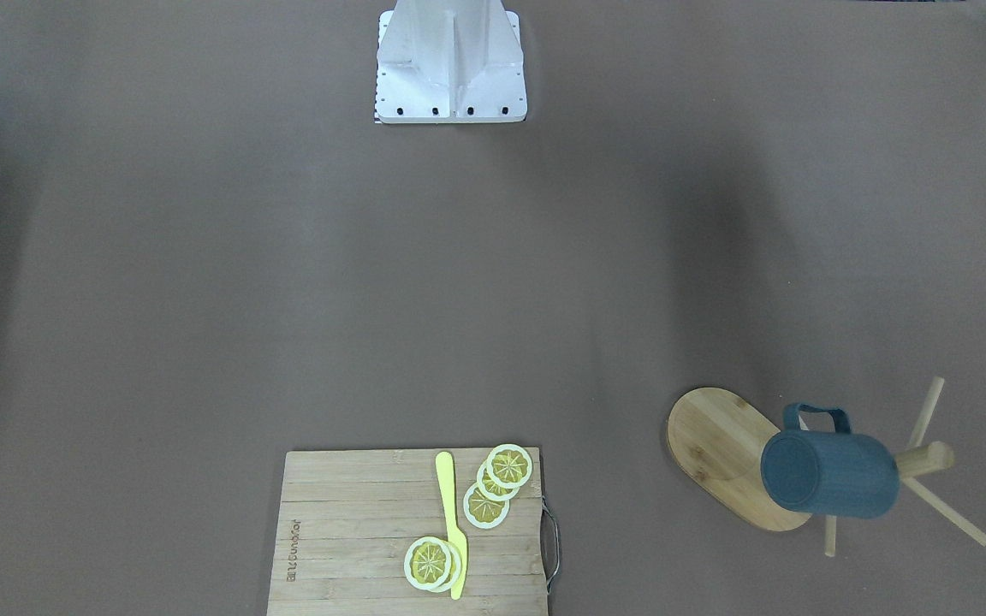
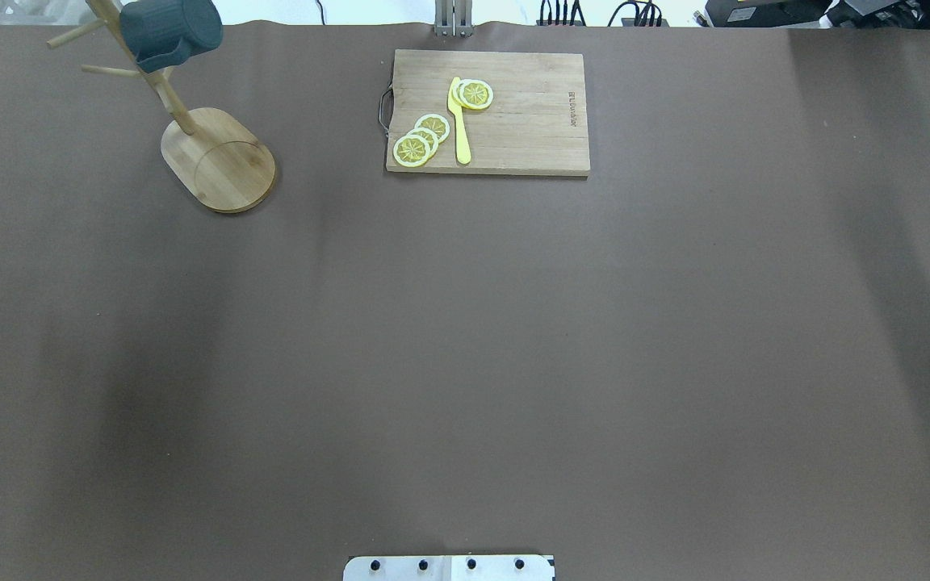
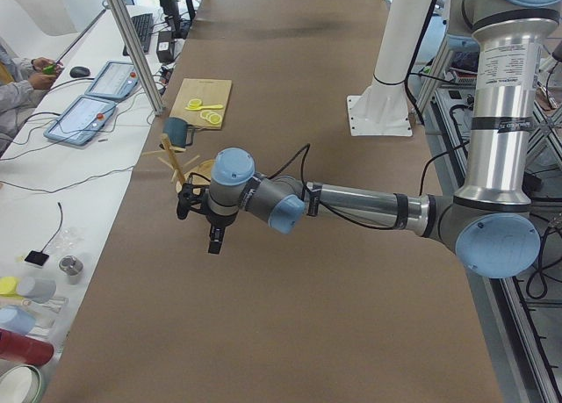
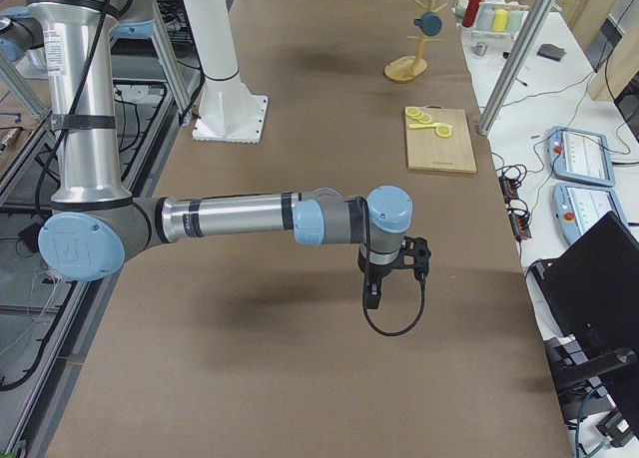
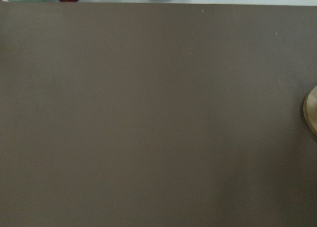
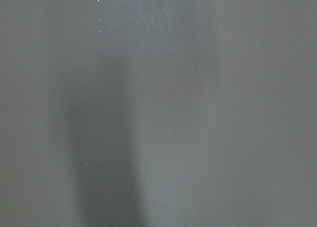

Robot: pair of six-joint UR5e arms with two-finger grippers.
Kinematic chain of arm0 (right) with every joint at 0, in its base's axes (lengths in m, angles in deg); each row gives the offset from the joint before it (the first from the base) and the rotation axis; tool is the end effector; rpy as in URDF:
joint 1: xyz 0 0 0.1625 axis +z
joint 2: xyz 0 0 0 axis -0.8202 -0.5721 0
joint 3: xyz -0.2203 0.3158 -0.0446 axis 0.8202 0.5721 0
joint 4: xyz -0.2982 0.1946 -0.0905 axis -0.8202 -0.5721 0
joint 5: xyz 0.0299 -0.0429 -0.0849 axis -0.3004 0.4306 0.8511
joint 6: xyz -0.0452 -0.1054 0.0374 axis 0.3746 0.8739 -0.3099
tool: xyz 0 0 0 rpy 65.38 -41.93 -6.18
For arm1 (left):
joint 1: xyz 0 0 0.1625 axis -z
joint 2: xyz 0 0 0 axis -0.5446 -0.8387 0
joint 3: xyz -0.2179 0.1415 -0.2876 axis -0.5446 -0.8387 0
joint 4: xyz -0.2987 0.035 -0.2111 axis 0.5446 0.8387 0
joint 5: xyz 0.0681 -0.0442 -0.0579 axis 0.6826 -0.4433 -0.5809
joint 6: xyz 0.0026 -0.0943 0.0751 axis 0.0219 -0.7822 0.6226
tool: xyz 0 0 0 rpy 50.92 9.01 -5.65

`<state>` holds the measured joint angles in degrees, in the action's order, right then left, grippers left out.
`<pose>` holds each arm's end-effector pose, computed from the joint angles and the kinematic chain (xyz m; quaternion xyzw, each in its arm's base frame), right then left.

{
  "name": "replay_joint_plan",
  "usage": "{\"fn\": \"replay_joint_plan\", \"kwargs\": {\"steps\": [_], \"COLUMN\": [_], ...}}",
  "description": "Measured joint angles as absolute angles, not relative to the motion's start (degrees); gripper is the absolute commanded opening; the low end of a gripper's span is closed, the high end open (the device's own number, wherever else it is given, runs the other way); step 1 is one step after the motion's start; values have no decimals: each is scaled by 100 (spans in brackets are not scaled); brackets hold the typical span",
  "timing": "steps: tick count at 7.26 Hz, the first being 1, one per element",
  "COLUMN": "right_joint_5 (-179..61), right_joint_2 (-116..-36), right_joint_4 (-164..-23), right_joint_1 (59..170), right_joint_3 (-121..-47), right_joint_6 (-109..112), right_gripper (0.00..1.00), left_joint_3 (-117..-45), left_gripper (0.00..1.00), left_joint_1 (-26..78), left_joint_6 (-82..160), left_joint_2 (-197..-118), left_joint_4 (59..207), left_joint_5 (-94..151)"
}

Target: Hang cup on storage rack

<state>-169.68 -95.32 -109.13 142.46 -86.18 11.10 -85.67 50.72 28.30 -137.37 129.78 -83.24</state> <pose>0.0293 -0.4556 0.5946 -0.0040 -0.3714 0.0249 0.9281 0.0006 -0.4698 0.5505 0.1220 0.4049 -0.0603 0.9042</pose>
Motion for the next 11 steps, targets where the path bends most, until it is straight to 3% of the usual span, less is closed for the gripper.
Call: {"fn": "replay_joint_plan", "kwargs": {"steps": [5,11], "right_joint_5": [-16783,-16775], "right_joint_2": [-9743,-9753], "right_joint_4": [-10901,-10924], "right_joint_1": [14247,14239], "right_joint_3": [-8667,-8642], "right_joint_6": [1436,1642], "right_gripper": [100,100], "left_joint_3": [-8602,-8617], "left_gripper": [97,98], "left_joint_1": [5046,5055], "left_joint_6": [3923,4143], "left_joint_2": [-13543,-13237], "left_joint_4": [11802,11675], "left_joint_5": [-8806,-8869]}}
